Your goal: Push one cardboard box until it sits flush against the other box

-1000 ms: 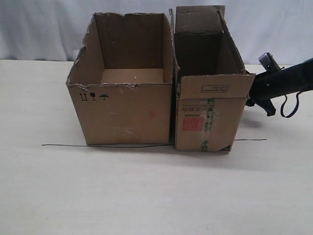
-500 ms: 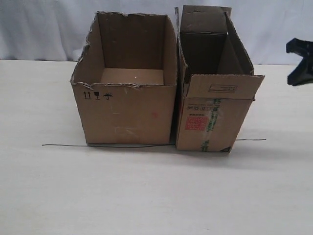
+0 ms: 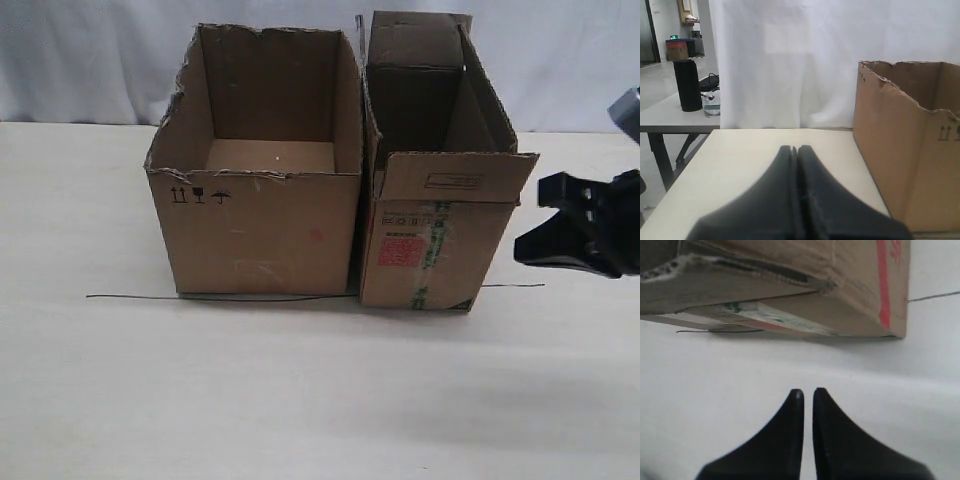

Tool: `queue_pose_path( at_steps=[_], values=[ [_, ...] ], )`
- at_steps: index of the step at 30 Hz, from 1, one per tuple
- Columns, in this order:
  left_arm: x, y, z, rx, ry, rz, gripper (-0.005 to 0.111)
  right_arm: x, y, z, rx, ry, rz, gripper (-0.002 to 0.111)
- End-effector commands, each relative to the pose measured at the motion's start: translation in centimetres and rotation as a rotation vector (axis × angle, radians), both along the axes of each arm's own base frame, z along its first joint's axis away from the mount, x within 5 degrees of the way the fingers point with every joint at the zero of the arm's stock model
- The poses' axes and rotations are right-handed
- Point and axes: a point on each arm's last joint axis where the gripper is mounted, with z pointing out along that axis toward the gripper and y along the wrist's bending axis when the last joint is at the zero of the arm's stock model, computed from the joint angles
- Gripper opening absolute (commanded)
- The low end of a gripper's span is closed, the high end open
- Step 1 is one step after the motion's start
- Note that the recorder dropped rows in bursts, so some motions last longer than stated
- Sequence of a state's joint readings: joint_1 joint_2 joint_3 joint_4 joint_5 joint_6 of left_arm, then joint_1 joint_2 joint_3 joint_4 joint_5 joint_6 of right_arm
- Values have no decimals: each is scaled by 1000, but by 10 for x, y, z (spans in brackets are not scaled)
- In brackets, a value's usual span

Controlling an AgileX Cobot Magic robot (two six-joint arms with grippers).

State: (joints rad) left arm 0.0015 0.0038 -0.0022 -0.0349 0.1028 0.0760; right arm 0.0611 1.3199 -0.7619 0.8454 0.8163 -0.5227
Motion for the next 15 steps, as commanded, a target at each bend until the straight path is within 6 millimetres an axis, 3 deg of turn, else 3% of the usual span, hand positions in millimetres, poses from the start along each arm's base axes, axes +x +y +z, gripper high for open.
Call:
queue_pose_path(
  at_steps=[1,11,15],
  values=[
    [0,0,0,-4,-6,4,0,11,16,-12,-19,-57,-45,5],
    [0,0,0,-4,-6,4,0,33,21,-40,-36,-50,-128,5],
    [0,0,0,-4,-6,4,0,42,23,-37,-23,-65,-128,5]
  ],
)
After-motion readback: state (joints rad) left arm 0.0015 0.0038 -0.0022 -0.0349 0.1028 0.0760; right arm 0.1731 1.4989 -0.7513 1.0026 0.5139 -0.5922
